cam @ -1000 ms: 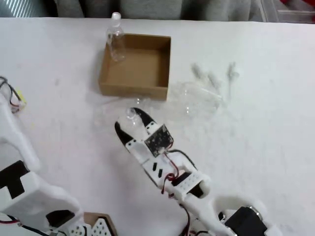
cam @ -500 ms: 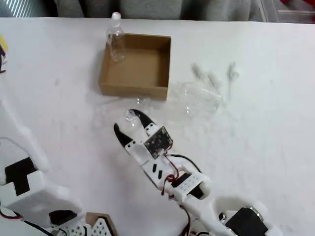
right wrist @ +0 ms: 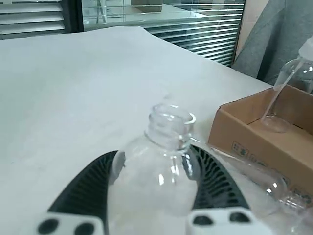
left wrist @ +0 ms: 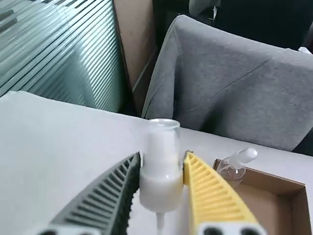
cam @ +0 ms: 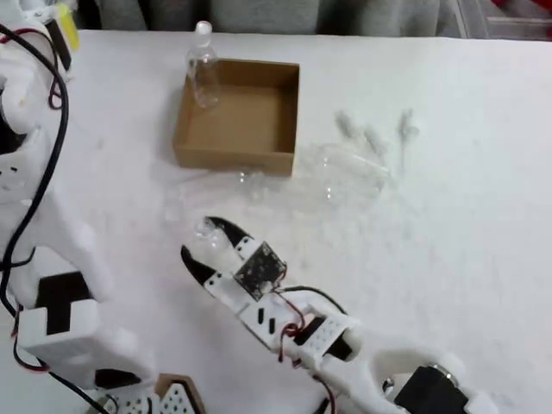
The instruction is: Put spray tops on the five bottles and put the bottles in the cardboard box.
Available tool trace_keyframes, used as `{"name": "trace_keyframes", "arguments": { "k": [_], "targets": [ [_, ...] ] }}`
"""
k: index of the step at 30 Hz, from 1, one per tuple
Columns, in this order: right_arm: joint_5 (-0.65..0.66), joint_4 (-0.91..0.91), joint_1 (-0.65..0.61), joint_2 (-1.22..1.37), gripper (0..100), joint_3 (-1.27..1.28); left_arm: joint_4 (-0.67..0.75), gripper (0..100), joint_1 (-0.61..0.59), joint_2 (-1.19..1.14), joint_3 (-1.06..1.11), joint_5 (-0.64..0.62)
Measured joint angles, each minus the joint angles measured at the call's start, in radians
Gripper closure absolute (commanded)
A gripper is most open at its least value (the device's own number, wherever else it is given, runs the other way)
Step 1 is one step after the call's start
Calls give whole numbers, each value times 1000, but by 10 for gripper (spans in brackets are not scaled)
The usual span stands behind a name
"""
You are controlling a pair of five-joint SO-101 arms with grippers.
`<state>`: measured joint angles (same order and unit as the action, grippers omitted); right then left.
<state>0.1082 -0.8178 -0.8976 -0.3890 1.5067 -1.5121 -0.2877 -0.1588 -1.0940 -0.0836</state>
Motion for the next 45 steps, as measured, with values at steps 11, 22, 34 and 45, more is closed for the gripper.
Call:
{"name": "trace_keyframes", "arguments": {
  "k": [11,22,34,45],
  "targets": [
    [0,29,0,0,981,0,-255,869,160,0,-250,138],
    [0,31,-5,0,981,0,-276,884,153,2,-292,138],
    [0,31,-3,0,981,0,-224,882,164,407,157,138],
    [0,31,-3,0,981,0,176,862,167,723,747,35]
  ]
}}
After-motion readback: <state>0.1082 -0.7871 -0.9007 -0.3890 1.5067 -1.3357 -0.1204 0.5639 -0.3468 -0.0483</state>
